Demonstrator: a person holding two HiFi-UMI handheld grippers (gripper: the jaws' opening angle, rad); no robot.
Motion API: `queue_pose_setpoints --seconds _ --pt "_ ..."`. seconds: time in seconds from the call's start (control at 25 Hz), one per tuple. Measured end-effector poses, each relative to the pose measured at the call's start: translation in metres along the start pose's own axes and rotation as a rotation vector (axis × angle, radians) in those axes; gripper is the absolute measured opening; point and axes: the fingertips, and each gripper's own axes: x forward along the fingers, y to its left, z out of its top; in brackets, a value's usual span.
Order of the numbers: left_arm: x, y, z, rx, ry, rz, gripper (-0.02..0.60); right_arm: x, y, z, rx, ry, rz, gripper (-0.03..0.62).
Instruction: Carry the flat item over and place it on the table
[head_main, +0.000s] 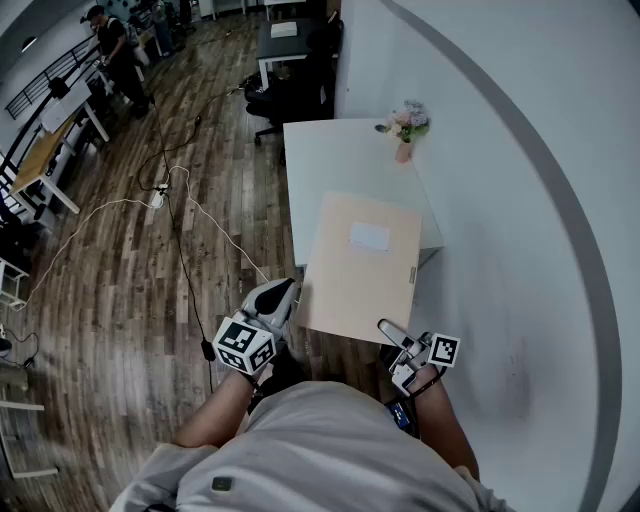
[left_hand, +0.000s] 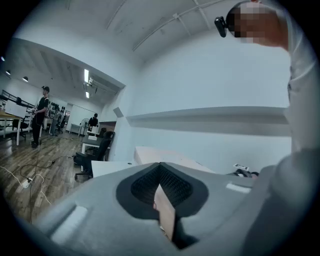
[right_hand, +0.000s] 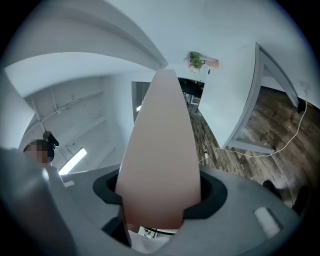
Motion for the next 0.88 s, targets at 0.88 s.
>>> queue_pose_setpoints --seconds 0.88 --pt "0.012 0.055 -0.002 -0.022 0.01 0.003 0.0 0.048 -0.027 0.02 0.041 -0.019 -0.024 0.304"
